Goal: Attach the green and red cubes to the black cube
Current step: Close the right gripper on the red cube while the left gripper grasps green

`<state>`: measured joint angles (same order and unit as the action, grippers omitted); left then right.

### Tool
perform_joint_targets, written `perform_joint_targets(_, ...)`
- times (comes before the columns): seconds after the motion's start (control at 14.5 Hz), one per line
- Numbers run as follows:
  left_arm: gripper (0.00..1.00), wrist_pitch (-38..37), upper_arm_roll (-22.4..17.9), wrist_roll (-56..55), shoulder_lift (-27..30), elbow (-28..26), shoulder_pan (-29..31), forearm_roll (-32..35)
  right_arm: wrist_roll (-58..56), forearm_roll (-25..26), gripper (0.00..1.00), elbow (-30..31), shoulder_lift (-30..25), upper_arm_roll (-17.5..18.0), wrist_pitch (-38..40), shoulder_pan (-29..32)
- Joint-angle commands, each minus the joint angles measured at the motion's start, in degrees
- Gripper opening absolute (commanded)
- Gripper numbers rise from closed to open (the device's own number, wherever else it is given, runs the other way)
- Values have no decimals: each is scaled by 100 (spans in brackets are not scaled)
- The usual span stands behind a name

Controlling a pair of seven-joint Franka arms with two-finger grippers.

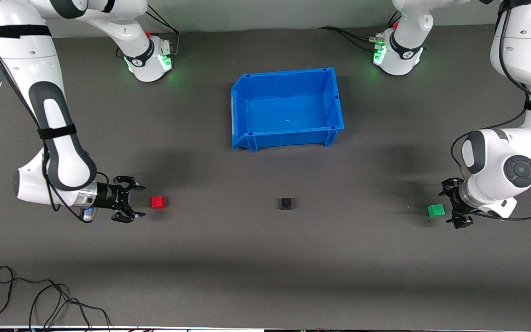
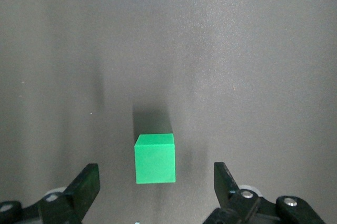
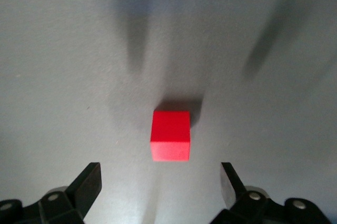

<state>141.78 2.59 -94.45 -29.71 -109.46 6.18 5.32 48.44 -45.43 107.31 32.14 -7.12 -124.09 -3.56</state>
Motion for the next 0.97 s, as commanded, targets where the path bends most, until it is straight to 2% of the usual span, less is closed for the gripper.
perform_joint_targets(0.0,98,384,-13,-161,-227,-76,-21,119,-125,-194,100,-8,134,0,-264,-57)
perform_joint_targets(0.34,92,491,-13,-179,-316,-111,49,119,-133,-335,100,-26,293,9,-528,-224)
perform_joint_targets(0.48,83,535,-13,-170,-351,-102,50,119,-133,-352,100,-34,328,18,-537,-233)
perform_joint_targets(0.55,75,544,-22,-162,-351,-111,50,119,-134,-352,100,-35,328,18,-546,-250)
perform_joint_targets(0.62,60,527,-22,-153,-325,-93,50,127,-134,-352,100,-35,354,18,-572,-285)
perform_joint_targets(0.69,52,500,-22,-153,-281,-84,41,119,-134,-352,100,-43,398,18,-607,-285)
perform_joint_targets(0.9,11,447,-22,-153,-272,-84,6,128,-134,-352,100,-43,416,18,-625,-285)
